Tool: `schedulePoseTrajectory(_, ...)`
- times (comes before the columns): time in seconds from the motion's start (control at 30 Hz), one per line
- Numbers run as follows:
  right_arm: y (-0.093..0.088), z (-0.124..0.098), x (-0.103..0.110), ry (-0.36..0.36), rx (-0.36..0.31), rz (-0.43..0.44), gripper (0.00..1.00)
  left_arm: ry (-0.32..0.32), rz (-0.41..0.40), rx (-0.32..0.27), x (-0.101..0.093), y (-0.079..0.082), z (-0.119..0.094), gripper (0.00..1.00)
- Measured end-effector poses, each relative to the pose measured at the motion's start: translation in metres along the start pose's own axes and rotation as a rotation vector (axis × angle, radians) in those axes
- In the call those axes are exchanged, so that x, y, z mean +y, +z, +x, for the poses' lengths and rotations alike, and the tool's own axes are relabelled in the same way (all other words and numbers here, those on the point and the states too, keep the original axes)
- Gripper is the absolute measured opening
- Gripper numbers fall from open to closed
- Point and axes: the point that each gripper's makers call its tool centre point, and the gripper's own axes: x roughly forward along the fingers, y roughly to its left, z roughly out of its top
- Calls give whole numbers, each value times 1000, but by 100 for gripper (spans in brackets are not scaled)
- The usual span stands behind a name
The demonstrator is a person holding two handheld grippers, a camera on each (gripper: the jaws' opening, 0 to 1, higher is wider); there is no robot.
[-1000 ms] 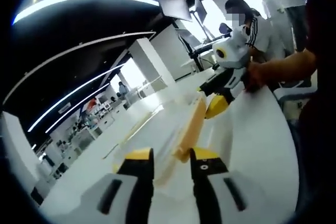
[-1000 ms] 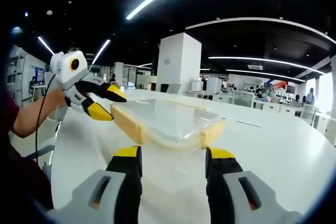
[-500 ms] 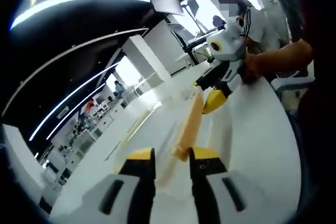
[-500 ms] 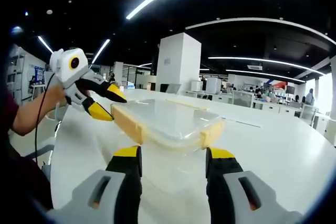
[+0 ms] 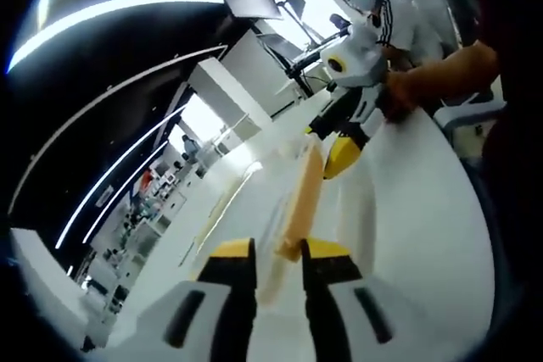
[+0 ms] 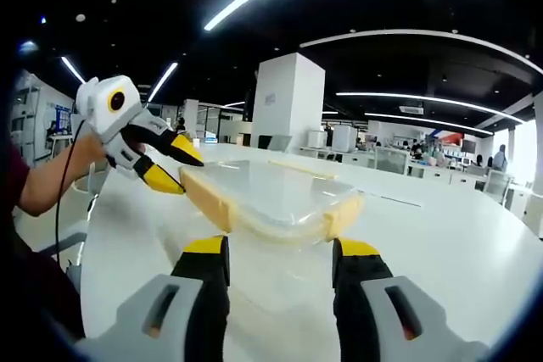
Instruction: Snap each plastic latch of the storage box into its locked position after aligning the lid with the box until every specified latch is closed and the lid sits flush.
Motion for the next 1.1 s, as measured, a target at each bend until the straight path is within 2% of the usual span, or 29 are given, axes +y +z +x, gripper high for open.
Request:
schedulePoseTrajectory(0.23, 0, 1, 1, -1, 0, -4, 48, -12, -26, -15, 1, -7, 6, 19)
schedulePoseTrajectory(0.4, -1, 2, 1, -3, 3, -9, 48, 4, 12, -2, 2, -4, 5, 19)
schedulePoseTrajectory(0.73, -1, 3, 1, -7, 7, -23, 49, 15, -24, 2, 0, -2, 4, 20)
schedulePoseTrajectory(0.87, -1, 3, 1, -8, 8, -26, 50, 44, -37, 18, 0, -2, 5, 21)
schedulePoseTrajectory(1.1, -1, 1, 3, -8, 9, -34, 50, 109, -68, -24, 1, -4, 4, 28)
